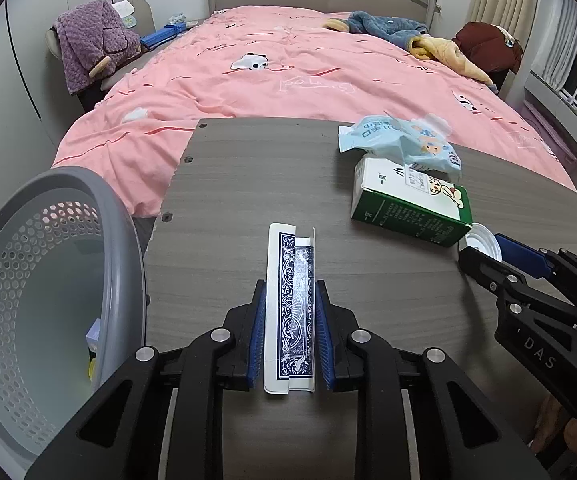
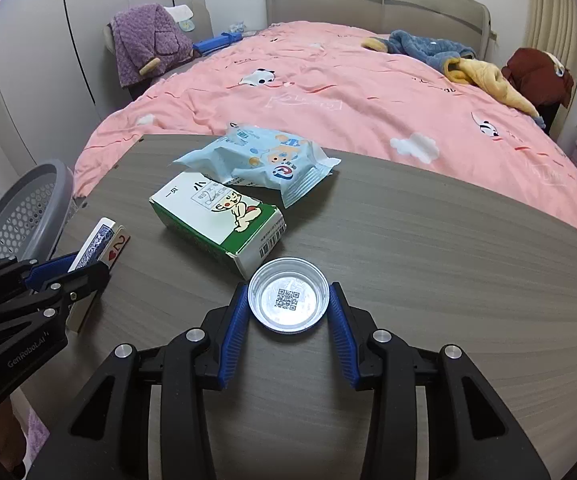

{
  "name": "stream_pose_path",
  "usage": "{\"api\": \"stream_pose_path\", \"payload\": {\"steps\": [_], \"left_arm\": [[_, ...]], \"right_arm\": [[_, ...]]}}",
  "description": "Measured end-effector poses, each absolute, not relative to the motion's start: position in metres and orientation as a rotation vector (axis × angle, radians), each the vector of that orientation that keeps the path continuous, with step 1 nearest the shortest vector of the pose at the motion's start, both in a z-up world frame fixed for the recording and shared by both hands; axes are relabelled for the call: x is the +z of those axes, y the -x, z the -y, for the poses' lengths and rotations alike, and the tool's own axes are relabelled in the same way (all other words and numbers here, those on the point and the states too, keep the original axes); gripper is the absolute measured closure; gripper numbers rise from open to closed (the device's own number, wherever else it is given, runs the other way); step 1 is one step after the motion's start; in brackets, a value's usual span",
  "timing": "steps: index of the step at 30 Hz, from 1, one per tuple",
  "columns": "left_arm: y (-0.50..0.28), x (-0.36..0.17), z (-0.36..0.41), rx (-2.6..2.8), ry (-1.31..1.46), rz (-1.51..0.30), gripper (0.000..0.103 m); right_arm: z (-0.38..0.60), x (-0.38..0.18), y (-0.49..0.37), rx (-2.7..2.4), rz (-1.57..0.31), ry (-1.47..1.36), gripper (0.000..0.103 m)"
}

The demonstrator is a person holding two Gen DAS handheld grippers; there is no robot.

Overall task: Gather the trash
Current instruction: 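Grasp the blue playing-card box with the left gripper while the right gripper grasps the white cap, then carry the card box and white cap over the basket and open both grippers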

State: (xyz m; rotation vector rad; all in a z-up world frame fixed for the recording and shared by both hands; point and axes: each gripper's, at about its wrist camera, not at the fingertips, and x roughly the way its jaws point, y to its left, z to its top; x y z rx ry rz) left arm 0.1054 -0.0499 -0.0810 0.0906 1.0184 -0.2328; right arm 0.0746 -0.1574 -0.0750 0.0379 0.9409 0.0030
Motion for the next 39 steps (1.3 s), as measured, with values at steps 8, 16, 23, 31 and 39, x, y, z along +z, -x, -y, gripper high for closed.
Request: {"api": "stream_pose_path", "payload": {"steps": [8,16,23,31,39], "left_arm": [[-0.086,-0.072,0.049,-0.256,-0.071,-1.008,0.08],[-0.061,-0.066,0.052,-0.271,-0.083,-0.993,0.08],[-0.044,-0.057,0.049,-0.28,-0.083,-0.965,0.08],[-0.03,-0.047,0.032,-0.264,-0.057,-0.932,0.08],[-0.02,-0.038,0.001,-0.24,-0.011,-0.903,0.08]], "right_arm": [[0.159,-0.073,-0.059,0.019,-0.943,-0.085,0.064],[0.154,-0.07,-0.038,0.038,-0.932,-0.106,0.064],[0.146,-0.063,-0.024,0.05,-0.908,-0.102,0.064],[0.13,-0.05,-0.015,0.071,-0.878,-0.08,0.064],[0.106,-0.042,-0.012,0.12,-0.868,-0.063,0.064]]}}
